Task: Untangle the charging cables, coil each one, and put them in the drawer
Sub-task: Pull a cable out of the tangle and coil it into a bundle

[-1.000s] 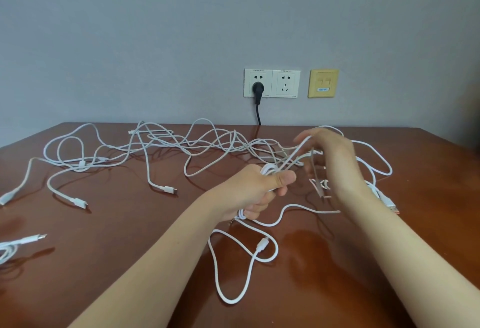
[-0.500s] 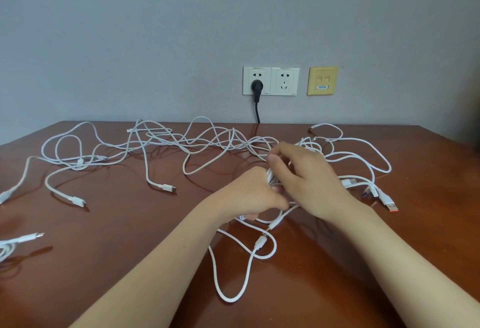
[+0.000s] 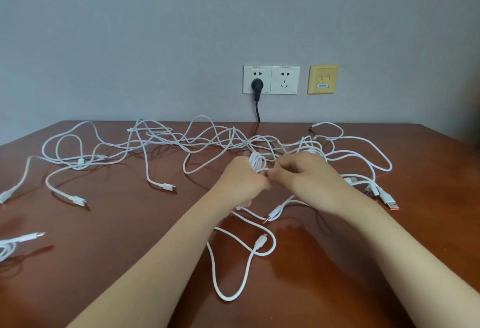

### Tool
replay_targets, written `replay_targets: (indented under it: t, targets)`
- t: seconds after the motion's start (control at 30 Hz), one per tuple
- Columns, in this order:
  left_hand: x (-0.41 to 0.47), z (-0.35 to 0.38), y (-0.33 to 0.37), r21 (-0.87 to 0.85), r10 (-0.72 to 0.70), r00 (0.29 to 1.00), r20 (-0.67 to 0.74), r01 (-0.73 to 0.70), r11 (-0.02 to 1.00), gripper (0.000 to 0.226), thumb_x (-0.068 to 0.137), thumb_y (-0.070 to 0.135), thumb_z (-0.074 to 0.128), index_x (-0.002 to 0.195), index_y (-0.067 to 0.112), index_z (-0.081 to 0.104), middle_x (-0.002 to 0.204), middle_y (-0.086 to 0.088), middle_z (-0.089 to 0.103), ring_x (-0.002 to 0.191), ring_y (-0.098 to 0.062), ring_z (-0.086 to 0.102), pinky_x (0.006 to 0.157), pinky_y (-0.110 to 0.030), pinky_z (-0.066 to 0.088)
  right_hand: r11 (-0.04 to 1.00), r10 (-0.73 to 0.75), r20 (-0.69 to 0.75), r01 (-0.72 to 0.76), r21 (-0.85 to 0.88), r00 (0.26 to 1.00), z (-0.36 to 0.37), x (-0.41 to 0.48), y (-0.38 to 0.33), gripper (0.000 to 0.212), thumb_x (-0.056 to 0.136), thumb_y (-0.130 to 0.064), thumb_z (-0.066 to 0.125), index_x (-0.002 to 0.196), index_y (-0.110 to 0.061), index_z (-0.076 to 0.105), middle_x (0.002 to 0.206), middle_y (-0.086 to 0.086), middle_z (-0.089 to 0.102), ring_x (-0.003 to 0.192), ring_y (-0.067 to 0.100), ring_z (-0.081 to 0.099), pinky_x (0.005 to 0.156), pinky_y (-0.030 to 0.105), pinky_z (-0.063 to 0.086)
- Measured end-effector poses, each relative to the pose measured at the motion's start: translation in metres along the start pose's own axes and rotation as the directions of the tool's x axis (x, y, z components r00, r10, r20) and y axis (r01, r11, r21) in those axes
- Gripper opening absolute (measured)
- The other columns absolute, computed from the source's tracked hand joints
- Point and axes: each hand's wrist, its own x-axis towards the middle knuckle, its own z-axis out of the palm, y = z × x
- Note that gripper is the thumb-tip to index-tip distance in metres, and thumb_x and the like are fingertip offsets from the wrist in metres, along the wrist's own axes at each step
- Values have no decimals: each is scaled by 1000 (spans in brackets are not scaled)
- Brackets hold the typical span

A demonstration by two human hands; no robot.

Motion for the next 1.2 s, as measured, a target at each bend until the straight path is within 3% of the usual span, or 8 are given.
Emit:
replay_targets:
  t: [0.17, 0.3, 0.47, 0.63, 0.73, 0.87, 1.1, 1.2]
  targets:
    - [-2, 1, 1, -102, 56, 994, 92, -46, 994, 31, 75, -4, 59, 61, 12, 37, 38, 2, 28, 30, -14, 22, 39, -18, 19, 997, -44, -107, 51, 63, 993, 3, 2, 4, 23, 90, -25, 54, 67, -26, 59, 62, -5, 58, 60, 7, 48, 67, 34, 42]
    - [-2, 1, 2, -178, 82, 988, 134, -58, 982, 30, 78, -8, 59, 66, 12, 39, 34, 8, 29, 28, -9, 22, 38, -15, 19, 987, -56, -135, 76, 144, 989, 3, 2, 3, 15, 84, -17, 58, 71, -23, 55, 57, -6, 54, 58, 11, 46, 63, 34, 40]
    - [-2, 3, 3, -213, 100, 988, 118, -73, 974, 24, 78, -10, 57, 78, 8, 42, 39, 6, 28, 28, -8, 21, 37, -13, 18, 996, -91, -191, 93, 0, 977, 4, 1, 3, 11, 83, -24, 58, 80, -25, 48, 53, -8, 42, 55, 9, 39, 55, 31, 29]
    - [0, 2, 2, -180, 82, 993, 80, -66, 981, 29, 79, -9, 54, 66, 12, 37, 34, 7, 28, 26, -8, 23, 37, -12, 19, 987, -161, -219, 158, -34, 962, 5, 1, 3, 13, 87, -25, 59, 82, -26, 48, 55, -9, 44, 61, 15, 41, 61, 33, 34]
    - [-3, 3, 3, -170, 50, 984, 170, -21, 985, 28, 84, -2, 50, 64, 12, 37, 33, 4, 25, 26, -10, 22, 37, -12, 19, 983, -178, -250, 186, 7, 952, 4, 1, 2, 20, 84, -23, 63, 75, -31, 48, 53, -10, 47, 58, 8, 45, 61, 34, 37]
    - [-8, 3, 5, -144, 37, 956, 289, 5, 990, 31, 90, 3, 43, 61, 11, 34, 31, 3, 25, 24, -8, 21, 35, -11, 18, 985, -148, -260, 166, 47, 954, 6, 3, 4, 16, 79, -18, 67, 76, -28, 55, 60, -5, 57, 65, 13, 52, 66, 38, 43]
    - [-11, 4, 5, -22, 61, 951, 302, -57, 998, 37, 85, 6, 47, 49, 14, 42, 33, 0, 28, 29, -13, 24, 37, -16, 20, 984, -96, -29, 99, 147, 995, 4, 1, 5, 10, 85, -20, 58, 78, -25, 52, 51, -8, 49, 53, 8, 40, 59, 33, 34]
    - [-11, 7, 6, 15, 64, 958, 279, -71, 997, 18, 84, 4, 42, 66, 8, 44, 31, 2, 27, 27, -12, 23, 37, -15, 20, 985, -83, -38, 87, 150, 996, 3, 1, 3, 10, 85, -19, 55, 77, -23, 50, 53, -5, 47, 56, 13, 40, 59, 35, 34]
